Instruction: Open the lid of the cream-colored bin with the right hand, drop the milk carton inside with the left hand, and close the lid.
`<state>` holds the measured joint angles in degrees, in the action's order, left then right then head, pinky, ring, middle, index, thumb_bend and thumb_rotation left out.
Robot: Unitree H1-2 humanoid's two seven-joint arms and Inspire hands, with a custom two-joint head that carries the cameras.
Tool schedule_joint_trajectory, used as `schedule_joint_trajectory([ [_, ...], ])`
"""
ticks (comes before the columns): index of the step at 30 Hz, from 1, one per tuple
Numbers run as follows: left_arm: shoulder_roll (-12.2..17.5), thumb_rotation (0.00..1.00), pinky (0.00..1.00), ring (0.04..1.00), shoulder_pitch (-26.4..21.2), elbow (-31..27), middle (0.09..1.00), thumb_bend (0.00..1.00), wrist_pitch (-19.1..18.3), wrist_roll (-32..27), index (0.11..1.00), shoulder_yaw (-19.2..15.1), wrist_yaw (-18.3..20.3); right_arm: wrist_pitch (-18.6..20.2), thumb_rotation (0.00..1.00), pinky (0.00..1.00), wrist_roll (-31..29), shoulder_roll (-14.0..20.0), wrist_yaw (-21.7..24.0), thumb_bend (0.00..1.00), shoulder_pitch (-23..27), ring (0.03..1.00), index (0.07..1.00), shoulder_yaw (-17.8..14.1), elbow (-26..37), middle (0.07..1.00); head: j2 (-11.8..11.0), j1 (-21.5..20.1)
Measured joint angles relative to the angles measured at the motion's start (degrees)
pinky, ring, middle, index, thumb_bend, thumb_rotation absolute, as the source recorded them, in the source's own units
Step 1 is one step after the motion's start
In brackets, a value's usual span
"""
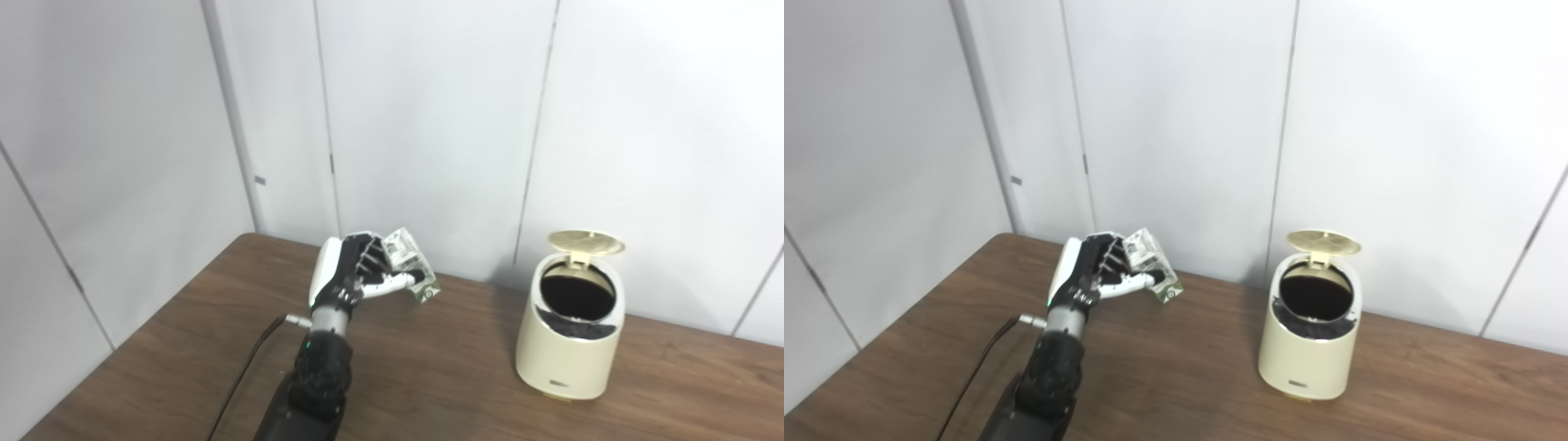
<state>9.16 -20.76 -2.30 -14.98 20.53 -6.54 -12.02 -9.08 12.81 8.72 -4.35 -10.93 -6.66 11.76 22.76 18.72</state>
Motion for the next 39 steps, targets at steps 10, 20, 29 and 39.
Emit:
schedule_joint_trajectory([
  [10, -6.26, 0.0, 0.34, 0.441, 2.03, -1.99, 0.477, 0.5, 13.64, 0.12, 0.495, 1.15, -7.8, 2.0, 0.66, 0.09, 3.5, -1.51, -0.81, 0.3, 2.2, 0.172, 0.671, 0.88, -0.86, 0.529, -0.88, -2.81],
  [20, -9.66, 0.0, 0.4, 0.461, 1.66, -1.97, 0.486, 0.5, 28.15, -0.68, 0.47, 3.21, -9.8, 1.92, 0.38, 0.38, 6.75, -2.57, -1.8, 0.17, 3.31, 0.54, 0.661, 2.19, -1.47, 0.603, -1.67, -6.76],
  [29, -12.71, 0.0, 0.38, 0.447, -2.23, 2.82, 0.486, 0.5, 36.37, 2.8, 0.483, 6.01, -12.25, 3.49, 0.38, 0.51, 9.95, -3.56, -2.72, 0.2, 3.41, 0.642, 0.677, 3.49, -0.94, 0.684, -1.14, -11.34],
  [39, -13.66, 0.0, 0.37, 0.458, -2.21, 7.29, 0.494, 0.5, 38.79, 1.04, 0.474, 8.29, -11.41, 7.46, 0.37, 0.51, 14.44, -5.88, -4.82, 0.23, 2.83, 0.637, 0.68, 5.75, 1.52, 0.677, -0.44, -18.54],
])
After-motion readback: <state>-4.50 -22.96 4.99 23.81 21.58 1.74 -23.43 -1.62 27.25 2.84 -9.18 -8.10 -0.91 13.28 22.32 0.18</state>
